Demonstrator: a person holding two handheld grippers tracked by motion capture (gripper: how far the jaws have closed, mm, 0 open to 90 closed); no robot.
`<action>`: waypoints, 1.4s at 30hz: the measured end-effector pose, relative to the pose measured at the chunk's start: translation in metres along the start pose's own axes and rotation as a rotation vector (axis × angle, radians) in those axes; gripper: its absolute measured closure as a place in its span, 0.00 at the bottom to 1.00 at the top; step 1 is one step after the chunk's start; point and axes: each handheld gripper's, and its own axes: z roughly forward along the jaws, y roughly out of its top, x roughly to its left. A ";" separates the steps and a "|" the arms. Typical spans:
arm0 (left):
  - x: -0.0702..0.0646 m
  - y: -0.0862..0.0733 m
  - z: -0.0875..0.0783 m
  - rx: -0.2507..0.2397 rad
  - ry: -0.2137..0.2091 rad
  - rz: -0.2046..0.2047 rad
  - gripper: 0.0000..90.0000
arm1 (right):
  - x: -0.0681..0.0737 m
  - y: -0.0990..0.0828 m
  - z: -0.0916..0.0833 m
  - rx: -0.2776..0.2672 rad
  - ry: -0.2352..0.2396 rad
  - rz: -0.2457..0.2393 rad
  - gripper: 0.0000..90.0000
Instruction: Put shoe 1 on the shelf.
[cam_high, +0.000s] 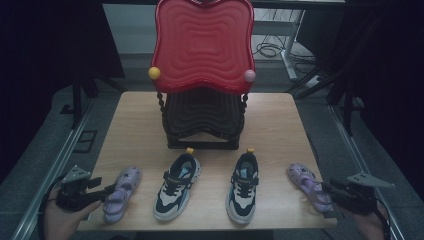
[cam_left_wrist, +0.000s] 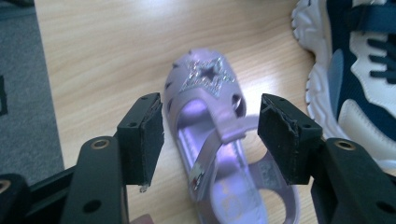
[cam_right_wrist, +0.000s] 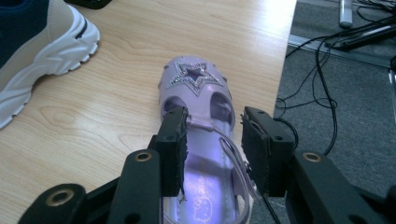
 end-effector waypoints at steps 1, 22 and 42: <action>0.001 -0.002 0.000 0.005 0.003 -0.005 0.45 | -0.001 -0.001 0.000 0.001 -0.002 0.002 0.66; -0.028 -0.018 0.001 0.018 -0.019 0.000 0.49 | 0.015 -0.013 0.004 0.042 0.078 -0.009 0.68; -0.042 -0.022 0.019 0.097 -0.038 0.028 0.61 | 0.021 -0.015 0.014 0.089 0.109 -0.022 0.71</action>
